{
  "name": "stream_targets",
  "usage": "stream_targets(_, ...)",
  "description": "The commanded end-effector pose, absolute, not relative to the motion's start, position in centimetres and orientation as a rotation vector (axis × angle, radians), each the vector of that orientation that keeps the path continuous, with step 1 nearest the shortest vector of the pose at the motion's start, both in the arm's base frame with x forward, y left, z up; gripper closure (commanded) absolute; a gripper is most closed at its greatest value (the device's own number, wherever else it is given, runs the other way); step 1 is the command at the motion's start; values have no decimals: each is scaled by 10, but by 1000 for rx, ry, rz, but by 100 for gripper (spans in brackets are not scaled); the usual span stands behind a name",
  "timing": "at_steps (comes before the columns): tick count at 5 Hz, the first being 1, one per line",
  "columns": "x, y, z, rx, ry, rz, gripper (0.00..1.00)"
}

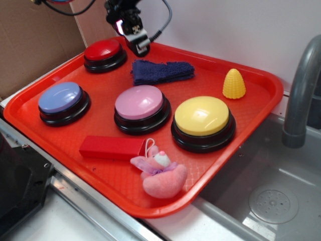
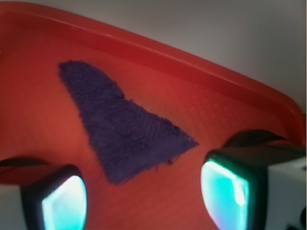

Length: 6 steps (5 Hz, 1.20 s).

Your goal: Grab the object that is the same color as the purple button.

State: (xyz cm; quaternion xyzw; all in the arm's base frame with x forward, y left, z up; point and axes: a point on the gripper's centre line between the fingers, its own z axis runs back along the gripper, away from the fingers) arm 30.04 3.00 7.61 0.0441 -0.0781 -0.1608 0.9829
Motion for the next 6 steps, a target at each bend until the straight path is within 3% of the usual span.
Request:
stream_targets(1, 323, 10, 46, 118, -121, -491, 0)
stream_targets(2, 325, 8, 38, 131, -121, -637, 0)
stream_targets(3, 331, 6, 39, 118, -200, -769, 0)
stream_targets(4, 343, 14, 30, 172, -198, -777, 0)
stream_targets(5, 343, 22, 21, 171, -182, -769, 15)
stream_targets(6, 337, 25, 12, 145, -135, -775, 100)
